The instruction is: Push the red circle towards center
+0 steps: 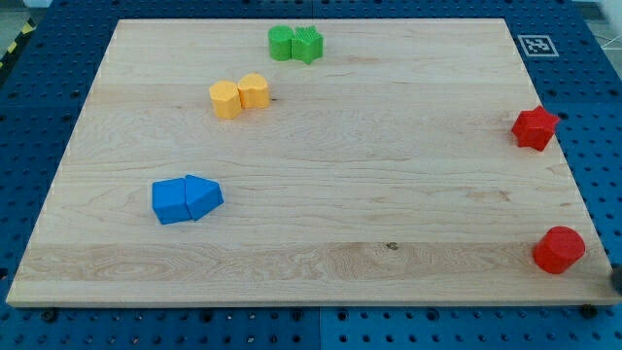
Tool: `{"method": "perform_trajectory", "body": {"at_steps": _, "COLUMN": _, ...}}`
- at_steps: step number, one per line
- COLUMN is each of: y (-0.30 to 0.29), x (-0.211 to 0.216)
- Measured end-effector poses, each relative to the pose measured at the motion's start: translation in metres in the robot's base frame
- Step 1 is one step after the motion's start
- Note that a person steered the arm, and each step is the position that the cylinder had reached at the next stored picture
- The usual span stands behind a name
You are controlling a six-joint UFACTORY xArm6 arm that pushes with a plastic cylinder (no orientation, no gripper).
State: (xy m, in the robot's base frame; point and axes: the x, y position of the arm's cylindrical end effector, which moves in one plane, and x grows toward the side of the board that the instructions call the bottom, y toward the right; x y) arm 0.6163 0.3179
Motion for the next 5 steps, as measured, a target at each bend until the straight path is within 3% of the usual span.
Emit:
{"method": "perform_trajectory", "body": {"at_steps": 1, "y": 0.027, "x": -0.012}}
{"method": "perform_trajectory", "body": {"at_steps": 2, "y": 0.005, "x": -0.017}}
{"method": "perform_trajectory", "body": {"at_steps": 3, "y": -0.027, "x": -0.017}}
{"method": "perform_trajectory", "body": {"at_steps": 5, "y": -0.148, "x": -0.067}}
